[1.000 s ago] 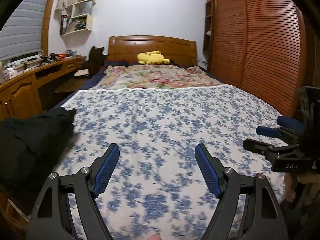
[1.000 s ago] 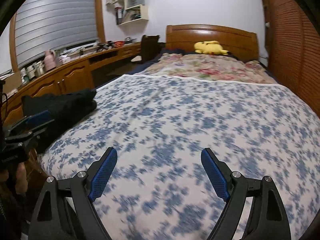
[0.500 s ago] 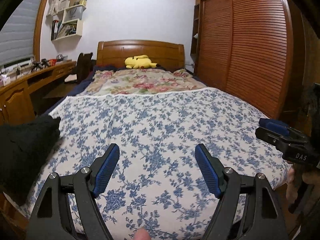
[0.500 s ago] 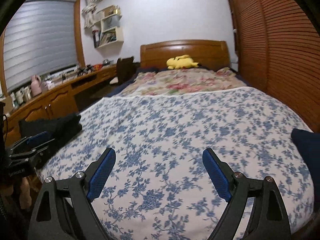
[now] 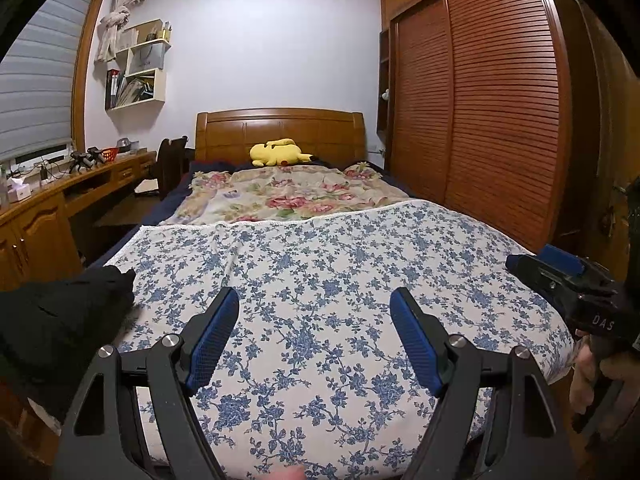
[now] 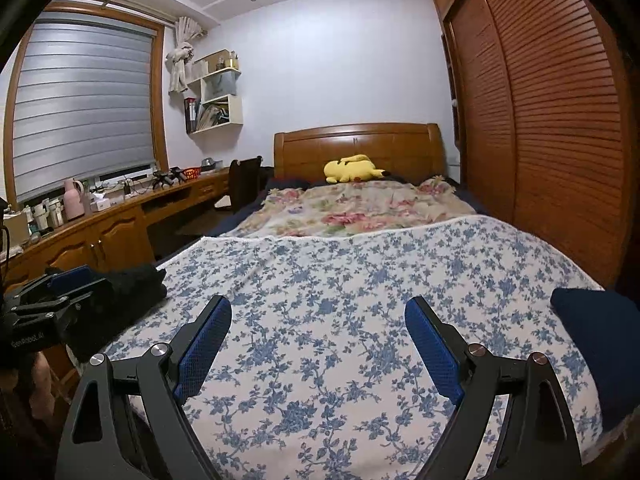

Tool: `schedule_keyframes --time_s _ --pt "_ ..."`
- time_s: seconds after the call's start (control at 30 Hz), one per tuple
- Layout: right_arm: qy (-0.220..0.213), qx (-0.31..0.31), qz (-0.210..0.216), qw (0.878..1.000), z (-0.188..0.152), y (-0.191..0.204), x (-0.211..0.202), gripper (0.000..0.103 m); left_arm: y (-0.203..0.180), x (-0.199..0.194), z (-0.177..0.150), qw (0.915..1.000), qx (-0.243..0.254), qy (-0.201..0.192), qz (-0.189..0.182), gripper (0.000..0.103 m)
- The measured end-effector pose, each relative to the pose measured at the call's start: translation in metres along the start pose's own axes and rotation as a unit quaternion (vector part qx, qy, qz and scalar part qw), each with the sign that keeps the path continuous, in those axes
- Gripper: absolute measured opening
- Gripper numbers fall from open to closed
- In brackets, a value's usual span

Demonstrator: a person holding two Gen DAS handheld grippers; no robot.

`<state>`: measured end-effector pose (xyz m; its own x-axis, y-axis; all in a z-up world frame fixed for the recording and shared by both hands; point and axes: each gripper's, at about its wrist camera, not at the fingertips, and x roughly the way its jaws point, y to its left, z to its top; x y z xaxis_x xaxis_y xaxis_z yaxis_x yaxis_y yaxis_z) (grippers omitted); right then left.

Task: Fold large clothes

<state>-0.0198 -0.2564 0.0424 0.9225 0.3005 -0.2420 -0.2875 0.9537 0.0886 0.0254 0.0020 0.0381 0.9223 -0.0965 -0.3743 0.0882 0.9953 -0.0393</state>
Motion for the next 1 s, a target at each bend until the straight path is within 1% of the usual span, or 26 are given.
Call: schedule_keyframes --time_s 0.07,0.17,0.3,1.0 --pt "0.000 -0.001 0.003 1.000 -0.001 0.002 -0.003 0.089 0.000 -0.001 -0.001 1.0000 -0.001 0.000 -0.003 0.079" --pt "0.004 -0.003 0.004 1.000 -0.005 0.004 0.013 0.089 0.000 -0.001 -0.003 1.0000 0.001 -0.001 -0.001 0.079" --pt "0.007 -0.003 0.005 1.000 -0.006 0.003 0.019 0.089 -0.001 -0.001 -0.003 1.0000 0.002 -0.001 0.000 0.079" --pt "0.012 -0.006 0.013 1.000 -0.006 -0.002 0.029 0.089 -0.001 -0.003 -0.003 1.0000 0.001 0.000 0.001 0.079"
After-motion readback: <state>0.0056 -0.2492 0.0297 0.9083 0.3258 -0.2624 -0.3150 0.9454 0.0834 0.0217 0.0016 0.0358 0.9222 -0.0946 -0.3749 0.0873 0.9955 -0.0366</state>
